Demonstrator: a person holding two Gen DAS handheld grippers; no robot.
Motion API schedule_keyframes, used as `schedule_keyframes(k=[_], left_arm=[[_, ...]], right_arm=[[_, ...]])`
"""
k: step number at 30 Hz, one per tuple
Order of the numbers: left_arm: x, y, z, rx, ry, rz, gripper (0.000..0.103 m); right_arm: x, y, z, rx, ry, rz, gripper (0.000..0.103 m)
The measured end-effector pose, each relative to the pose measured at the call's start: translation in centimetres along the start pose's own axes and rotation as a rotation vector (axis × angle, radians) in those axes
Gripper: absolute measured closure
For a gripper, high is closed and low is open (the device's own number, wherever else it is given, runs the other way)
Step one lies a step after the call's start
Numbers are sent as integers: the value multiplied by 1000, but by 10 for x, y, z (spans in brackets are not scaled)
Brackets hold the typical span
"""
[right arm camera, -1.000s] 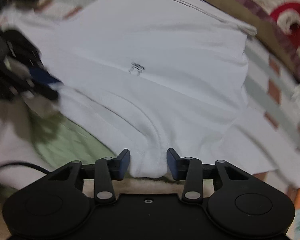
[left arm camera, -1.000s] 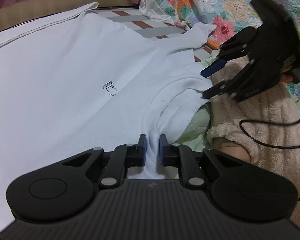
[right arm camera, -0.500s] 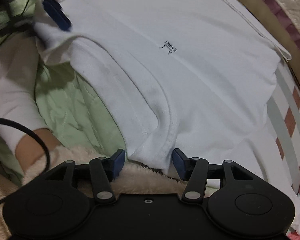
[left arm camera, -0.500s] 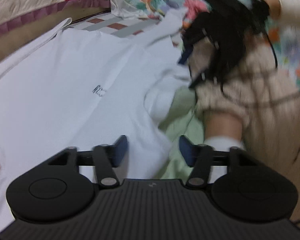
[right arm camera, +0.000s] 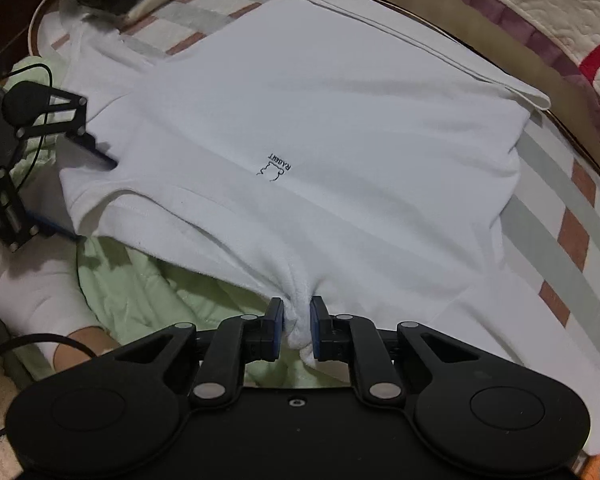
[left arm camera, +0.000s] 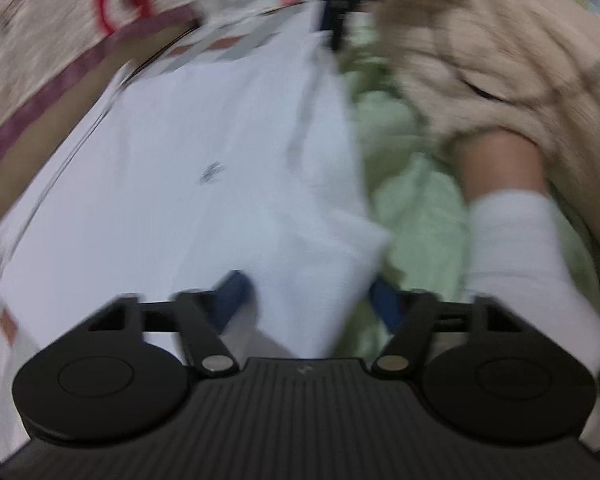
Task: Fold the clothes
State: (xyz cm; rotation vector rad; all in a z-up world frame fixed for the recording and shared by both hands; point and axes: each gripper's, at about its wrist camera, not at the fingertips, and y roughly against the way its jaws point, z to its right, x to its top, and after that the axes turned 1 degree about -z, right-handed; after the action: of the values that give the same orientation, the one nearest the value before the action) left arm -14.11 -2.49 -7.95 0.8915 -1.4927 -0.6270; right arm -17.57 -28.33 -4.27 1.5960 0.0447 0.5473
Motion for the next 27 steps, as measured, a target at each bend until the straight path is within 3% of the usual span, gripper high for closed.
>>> schedule_keyframes(k=[1, 4, 9, 13, 15, 20, 21, 22, 25, 27], left_arm=[[1, -1, -9, -8, 60, -7, 77], [3, 1, -36, -59, 240, 2, 93], [-4, 7, -71, -154, 525, 52, 93], [-11, 9, -90, -199, 669, 109, 93], [-14, 8, -96, -206, 703, 125, 93], [-14, 8, -90, -198, 680, 153, 93], [-15, 11, -89, -208, 672, 163, 95], [-17, 17, -88, -221, 659, 166, 96], [-20, 34, -90, -277, 637, 164, 97], [-24, 38, -93, -329, 658, 152, 97]], right_arm=[[0, -1, -5, -20, 22, 11, 83], [0, -10, -17, -75, 98, 14, 69], [-5, -6, -33, -66, 212, 26, 53], [-12, -20, -49, -102, 325, -16, 53], [-13, -28, -56, -138, 381, -33, 53], [-10, -36, -66, -257, 484, -7, 56], [-11, -35, -67, -243, 500, -3, 79], [-12, -30, -68, -210, 518, -2, 91], [-23, -4, -75, -124, 628, -23, 90], [-25, 9, -71, -43, 629, -43, 90]])
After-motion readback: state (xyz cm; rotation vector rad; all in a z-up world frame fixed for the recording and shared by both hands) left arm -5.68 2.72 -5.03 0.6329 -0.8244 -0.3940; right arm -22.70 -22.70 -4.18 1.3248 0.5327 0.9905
